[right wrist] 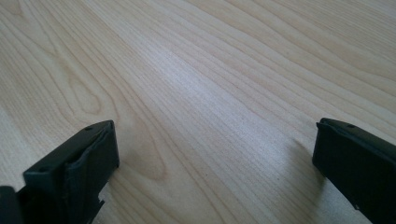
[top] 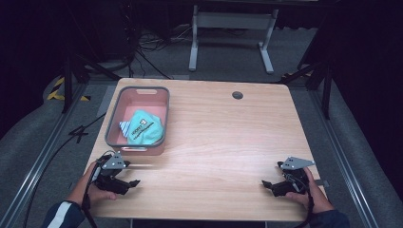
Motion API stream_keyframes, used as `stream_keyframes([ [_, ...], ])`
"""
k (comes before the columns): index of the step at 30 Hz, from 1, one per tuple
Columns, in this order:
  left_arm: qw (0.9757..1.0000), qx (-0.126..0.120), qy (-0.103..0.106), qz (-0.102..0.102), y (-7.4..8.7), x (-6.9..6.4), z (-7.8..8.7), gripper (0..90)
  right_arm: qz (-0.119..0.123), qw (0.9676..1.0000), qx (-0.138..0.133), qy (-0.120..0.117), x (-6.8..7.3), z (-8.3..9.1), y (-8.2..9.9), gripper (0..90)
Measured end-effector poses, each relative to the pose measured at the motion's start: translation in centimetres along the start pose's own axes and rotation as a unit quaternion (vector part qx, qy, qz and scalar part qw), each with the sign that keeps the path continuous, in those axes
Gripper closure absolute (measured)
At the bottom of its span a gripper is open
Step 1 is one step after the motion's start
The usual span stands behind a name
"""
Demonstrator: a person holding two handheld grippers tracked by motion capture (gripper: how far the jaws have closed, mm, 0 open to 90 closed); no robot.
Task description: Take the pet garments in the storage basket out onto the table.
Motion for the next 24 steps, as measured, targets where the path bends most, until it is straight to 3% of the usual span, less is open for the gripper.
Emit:
stream_keyframes([
  [11,0.9993,-0.024,-0.029,-0.008,-1.5,0.5,2.5,26.7,0.000,1.0000,0.000,0.000,0.0,0.0,0.0,0.6],
  [14,0.9981,-0.044,-0.043,0.009,-2.2,1.2,3.5,24.1,0.000,1.0000,0.000,0.000,0.0,0.0,0.0,0.6],
  [19,0.9968,-0.053,-0.056,0.020,-2.9,2.0,4.2,21.3,-0.001,1.0000,0.000,-0.001,0.0,0.0,0.0,0.6],
  [23,0.9966,-0.059,-0.054,0.022,-4.2,2.6,4.6,21.3,-0.001,1.0000,0.000,-0.001,0.0,0.0,0.0,0.6],
  [24,0.9965,-0.065,-0.050,0.018,-5.3,3.0,4.8,21.4,0.000,1.0000,0.000,0.000,0.0,0.1,0.0,0.6],
])
Point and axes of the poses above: each handheld gripper's, and its own axes: z roughly backward along the jaws, y roughly out of its underside, x roughly to its left, the point moved 7 cm from there along -z, roughly forward along the jaws, and after that the axes turned 8 degrees about -z, right-handed, at the moved point
